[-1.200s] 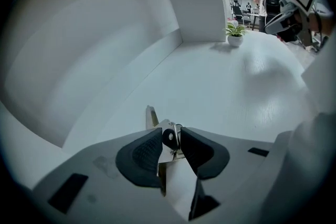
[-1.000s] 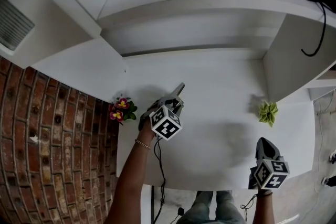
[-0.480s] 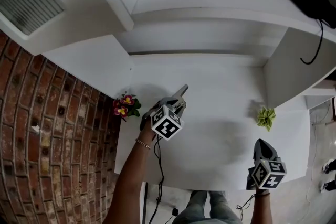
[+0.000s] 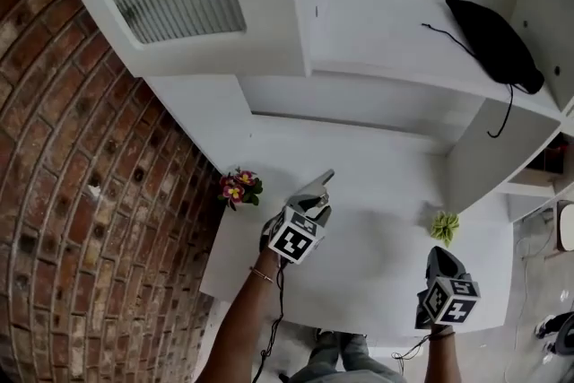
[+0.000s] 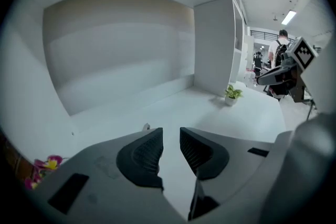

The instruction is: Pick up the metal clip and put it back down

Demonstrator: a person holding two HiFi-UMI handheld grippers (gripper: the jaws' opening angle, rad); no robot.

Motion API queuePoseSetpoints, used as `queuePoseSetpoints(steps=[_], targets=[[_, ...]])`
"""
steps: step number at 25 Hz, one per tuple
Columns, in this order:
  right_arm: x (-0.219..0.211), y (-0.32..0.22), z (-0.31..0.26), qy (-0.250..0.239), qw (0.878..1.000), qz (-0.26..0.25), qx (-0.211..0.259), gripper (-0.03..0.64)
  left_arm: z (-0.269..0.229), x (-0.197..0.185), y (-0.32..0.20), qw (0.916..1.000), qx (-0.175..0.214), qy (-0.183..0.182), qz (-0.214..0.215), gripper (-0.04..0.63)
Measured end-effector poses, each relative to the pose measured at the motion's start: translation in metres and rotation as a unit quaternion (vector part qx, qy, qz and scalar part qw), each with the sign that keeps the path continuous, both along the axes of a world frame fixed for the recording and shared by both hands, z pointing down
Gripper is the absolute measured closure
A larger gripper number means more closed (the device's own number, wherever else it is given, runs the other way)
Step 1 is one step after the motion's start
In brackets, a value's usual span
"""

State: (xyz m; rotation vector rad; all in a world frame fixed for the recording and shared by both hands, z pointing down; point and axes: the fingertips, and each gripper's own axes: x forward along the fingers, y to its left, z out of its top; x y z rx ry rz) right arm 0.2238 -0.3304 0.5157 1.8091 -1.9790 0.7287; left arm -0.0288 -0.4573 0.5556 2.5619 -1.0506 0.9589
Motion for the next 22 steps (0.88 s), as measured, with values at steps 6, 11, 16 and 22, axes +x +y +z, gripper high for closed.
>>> queuePoseSetpoints(steps=[6, 11, 16, 22], targets=[[-0.018, -0.012, -0.041, 0.001, 0.998, -0.040, 0.047, 0.615, -0.049, -0.013, 0.037, 0.9954, 0.028, 0.047, -0.079, 0.507], [-0.032, -0.013, -0.057, -0.007, 0.995, -0.072, 0.067, 0.615, -0.088, -0.046, 0.063, 0.9669, 0.051, 0.134, -0.211, 0.557], [-0.052, -0.009, -0.076, -0.016, 0.989, -0.110, 0.095, 0.615, -0.127, -0.063, 0.103, 0.9281, 0.118, 0.186, -0.300, 0.583], [-0.071, 0.000, -0.101, 0.021, 0.980, -0.135, 0.147, 0.615, -0.136, -0.061, 0.147, 0.8953, 0.159, 0.208, -0.361, 0.584]])
